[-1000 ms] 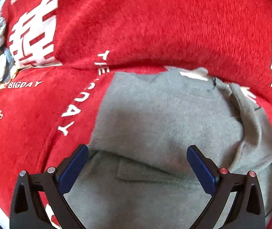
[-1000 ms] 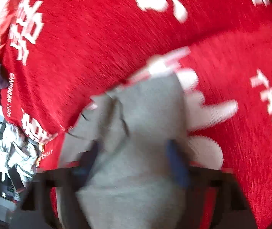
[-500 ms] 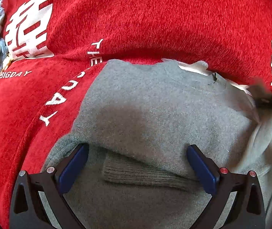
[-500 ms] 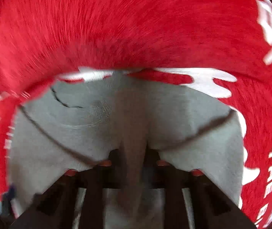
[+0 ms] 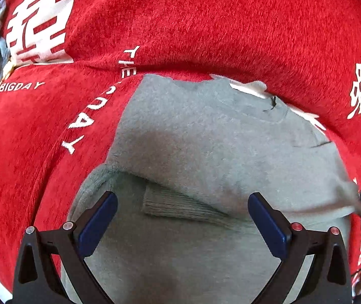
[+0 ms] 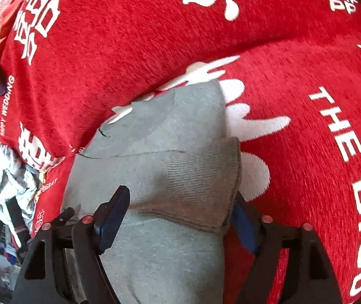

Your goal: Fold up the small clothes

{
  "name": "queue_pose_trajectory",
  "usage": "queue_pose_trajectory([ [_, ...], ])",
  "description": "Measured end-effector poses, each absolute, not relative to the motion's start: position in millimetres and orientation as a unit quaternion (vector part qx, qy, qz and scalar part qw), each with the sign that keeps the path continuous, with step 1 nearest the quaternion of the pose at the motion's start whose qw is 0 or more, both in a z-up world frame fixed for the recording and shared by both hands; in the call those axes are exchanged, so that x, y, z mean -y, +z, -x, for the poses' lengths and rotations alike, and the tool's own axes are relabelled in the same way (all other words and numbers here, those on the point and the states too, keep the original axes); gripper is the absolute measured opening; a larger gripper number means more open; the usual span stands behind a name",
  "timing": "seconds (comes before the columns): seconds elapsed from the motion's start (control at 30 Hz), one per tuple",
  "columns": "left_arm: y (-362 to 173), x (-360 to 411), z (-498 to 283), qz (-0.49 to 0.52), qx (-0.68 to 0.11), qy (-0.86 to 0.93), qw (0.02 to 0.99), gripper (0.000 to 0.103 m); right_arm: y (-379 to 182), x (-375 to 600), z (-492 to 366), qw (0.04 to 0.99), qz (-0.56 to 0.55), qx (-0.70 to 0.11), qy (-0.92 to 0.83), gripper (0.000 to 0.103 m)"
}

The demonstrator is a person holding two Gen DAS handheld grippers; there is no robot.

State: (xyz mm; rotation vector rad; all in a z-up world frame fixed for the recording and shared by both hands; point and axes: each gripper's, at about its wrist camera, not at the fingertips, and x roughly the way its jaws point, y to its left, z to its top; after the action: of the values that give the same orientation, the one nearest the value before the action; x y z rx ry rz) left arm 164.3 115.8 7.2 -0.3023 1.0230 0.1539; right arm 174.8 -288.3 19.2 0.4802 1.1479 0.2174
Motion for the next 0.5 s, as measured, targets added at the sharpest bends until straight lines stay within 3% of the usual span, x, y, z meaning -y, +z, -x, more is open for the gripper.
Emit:
queue_pose_trajectory([
  [0.07, 9, -112, -170, 0.120, -0.491, 0.075, 0.860, 0.103, 11, 283, -184, 0.794, -0.221, -0.557, 0.098, 0.049],
  [0.17, 14, -118, -183, 0.083, -0.486, 0.100, 0.864, 0.103, 7, 286, -188, 0.788, -0.225, -0.566, 0.088, 0.047],
  [0.3, 7, -164, -198, 0.163, -0.501, 0.103, 0.843, 0.103, 12, 305, -179, 0.785, -0.273, -0.551, 0.079, 0.049],
  [0.4, -8, -194, -203, 0.224, -0.522, 0.104, 0.816, 0.103, 21, 303, -177, 0.801, -0.248, -0.537, 0.094, 0.049],
  [0.5, -16, -209, -204, 0.247, -0.527, 0.104, 0.807, 0.103, 25, 287, -182, 0.817, -0.183, -0.540, 0.084, 0.034],
])
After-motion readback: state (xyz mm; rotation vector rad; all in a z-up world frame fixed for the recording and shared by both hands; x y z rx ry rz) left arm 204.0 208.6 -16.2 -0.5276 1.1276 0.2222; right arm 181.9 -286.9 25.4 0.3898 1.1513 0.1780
